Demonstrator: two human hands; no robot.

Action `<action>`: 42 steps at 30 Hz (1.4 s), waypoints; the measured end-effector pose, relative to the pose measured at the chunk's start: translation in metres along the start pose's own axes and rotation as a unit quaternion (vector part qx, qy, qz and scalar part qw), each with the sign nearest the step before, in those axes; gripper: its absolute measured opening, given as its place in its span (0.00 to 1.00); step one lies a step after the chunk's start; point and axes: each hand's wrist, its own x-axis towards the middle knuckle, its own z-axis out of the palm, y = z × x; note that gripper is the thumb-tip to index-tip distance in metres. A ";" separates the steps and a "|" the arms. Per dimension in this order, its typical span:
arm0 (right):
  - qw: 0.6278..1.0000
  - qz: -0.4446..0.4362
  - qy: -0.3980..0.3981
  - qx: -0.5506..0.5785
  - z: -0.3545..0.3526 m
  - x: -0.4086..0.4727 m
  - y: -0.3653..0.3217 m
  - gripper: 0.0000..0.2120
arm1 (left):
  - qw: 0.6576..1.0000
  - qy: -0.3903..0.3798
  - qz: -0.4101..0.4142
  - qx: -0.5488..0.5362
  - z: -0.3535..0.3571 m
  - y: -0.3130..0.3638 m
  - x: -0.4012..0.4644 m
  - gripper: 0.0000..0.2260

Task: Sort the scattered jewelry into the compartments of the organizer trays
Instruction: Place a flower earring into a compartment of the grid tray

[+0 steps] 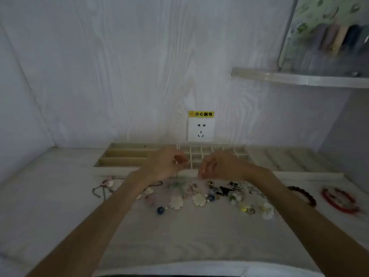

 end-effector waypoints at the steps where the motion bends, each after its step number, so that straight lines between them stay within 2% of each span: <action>1: 0.999 -0.001 -0.039 -0.025 0.001 0.000 -0.002 0.05 | 1.000 -0.013 0.010 -0.015 0.001 -0.002 0.000 0.07; 3: 0.991 0.011 -0.113 -0.066 0.006 -0.004 -0.003 0.08 | 0.999 -0.033 0.034 -0.024 0.003 -0.005 -0.003 0.04; 5: 0.986 0.026 -0.144 -0.085 0.014 -0.010 -0.001 0.12 | 0.997 -0.055 0.044 -0.033 0.006 -0.008 -0.008 0.05; 7: 0.988 0.021 -0.132 -0.075 0.021 -0.014 0.003 0.13 | 0.995 -0.073 0.053 -0.048 0.008 -0.009 -0.013 0.07; 10: 0.992 0.006 -0.121 -0.029 0.023 -0.014 0.005 0.08 | 0.990 -0.101 0.066 -0.072 0.005 -0.006 -0.020 0.08; 12: 0.993 0.013 -0.114 -0.037 0.023 -0.012 0.004 0.05 | 0.986 -0.133 0.070 -0.076 0.002 0.000 -0.023 0.11; 16: 0.992 0.030 -0.106 -0.053 0.022 -0.010 -0.001 0.06 | 0.982 -0.179 0.051 -0.022 0.001 0.018 -0.028 0.11; 18: 0.994 0.030 -0.093 -0.044 0.020 -0.010 -0.002 0.06 | 0.982 -0.174 0.051 0.045 0.005 0.024 -0.032 0.16; 20: 0.995 0.029 -0.079 -0.045 0.019 -0.013 -0.001 0.05 | 0.983 -0.147 0.070 0.089 0.009 0.027 -0.034 0.17; 24: 0.997 0.037 -0.055 -0.046 0.014 -0.016 0.002 0.03 | 0.988 -0.107 0.078 0.077 0.013 0.026 -0.036 0.15; 27: 0.998 0.054 -0.040 0.003 0.010 -0.013 0.002 0.06 | 0.994 -0.089 0.068 0.007 0.018 0.027 -0.037 0.15; 30: 0.994 0.076 -0.031 0.073 0.006 -0.008 0.003 0.07 | 0.995 -0.062 0.051 -0.052 0.020 0.023 -0.027 0.09; 32: 0.987 0.093 -0.011 0.132 0.004 -0.006 0.005 0.07 | 0.989 -0.082 0.047 -0.117 0.016 0.019 -0.021 0.07; 34: 0.965 0.113 0.006 0.239 0.003 -0.004 0.007 0.08 | 0.980 -0.115 0.047 -0.157 0.008 0.015 -0.012 0.06; 37: 0.913 0.133 0.003 0.387 -0.001 -0.001 0.007 0.13 | 0.975 -0.157 0.043 -0.149 -0.005 0.012 0.002 0.06; 39: 0.906 0.125 -0.014 0.404 -0.002 0.002 0.008 0.14 | 0.974 -0.177 0.050 -0.131 -0.013 0.008 0.012 0.07; 42: 0.937 0.104 -0.029 0.333 -0.001 0.007 0.009 0.17 | 0.973 -0.186 0.049 -0.125 -0.025 0.003 0.028 0.09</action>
